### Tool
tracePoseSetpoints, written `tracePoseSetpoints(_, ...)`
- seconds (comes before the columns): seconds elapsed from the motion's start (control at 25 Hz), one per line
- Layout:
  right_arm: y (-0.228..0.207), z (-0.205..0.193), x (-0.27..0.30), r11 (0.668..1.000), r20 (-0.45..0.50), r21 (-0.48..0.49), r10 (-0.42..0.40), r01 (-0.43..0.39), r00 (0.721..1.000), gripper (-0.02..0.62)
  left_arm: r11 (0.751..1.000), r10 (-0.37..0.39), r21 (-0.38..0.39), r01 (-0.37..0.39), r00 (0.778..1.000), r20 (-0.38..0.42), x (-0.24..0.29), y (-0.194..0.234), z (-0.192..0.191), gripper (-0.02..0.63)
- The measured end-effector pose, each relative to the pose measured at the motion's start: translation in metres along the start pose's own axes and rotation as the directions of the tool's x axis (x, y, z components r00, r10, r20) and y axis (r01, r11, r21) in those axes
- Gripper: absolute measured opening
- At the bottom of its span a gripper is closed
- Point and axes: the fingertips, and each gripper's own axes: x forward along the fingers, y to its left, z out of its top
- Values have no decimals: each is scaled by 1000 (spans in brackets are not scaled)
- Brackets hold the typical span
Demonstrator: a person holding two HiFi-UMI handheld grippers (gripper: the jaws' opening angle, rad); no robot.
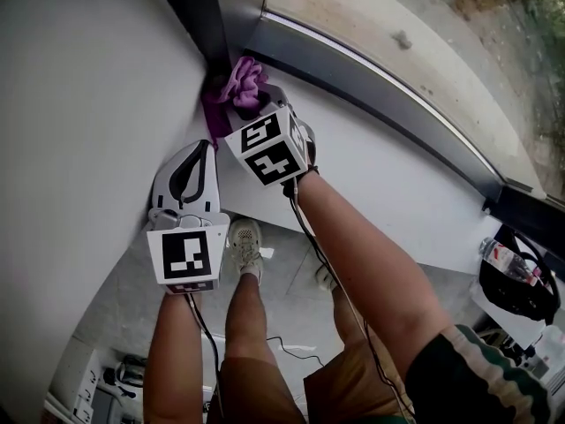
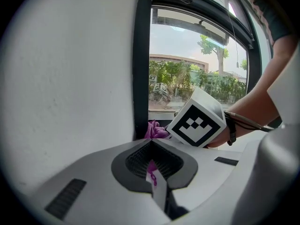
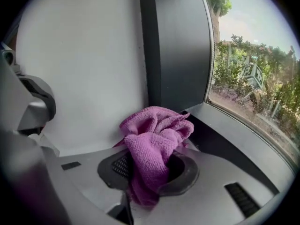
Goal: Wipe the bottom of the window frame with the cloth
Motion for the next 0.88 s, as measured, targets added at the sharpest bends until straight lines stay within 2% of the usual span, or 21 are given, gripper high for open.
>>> tracePoseSetpoints(0.36, 33, -11, -7, 996, -22, -57, 65, -67, 998, 112, 1000, -7, 3, 7, 1000, -4, -13, -9, -11, 8)
tracePoseSetpoints(0.88, 93, -37, -24, 992, -20, -41, 117, -117, 993, 112, 1000, -3, -2, 3, 1000, -24, -62, -9, -45, 9)
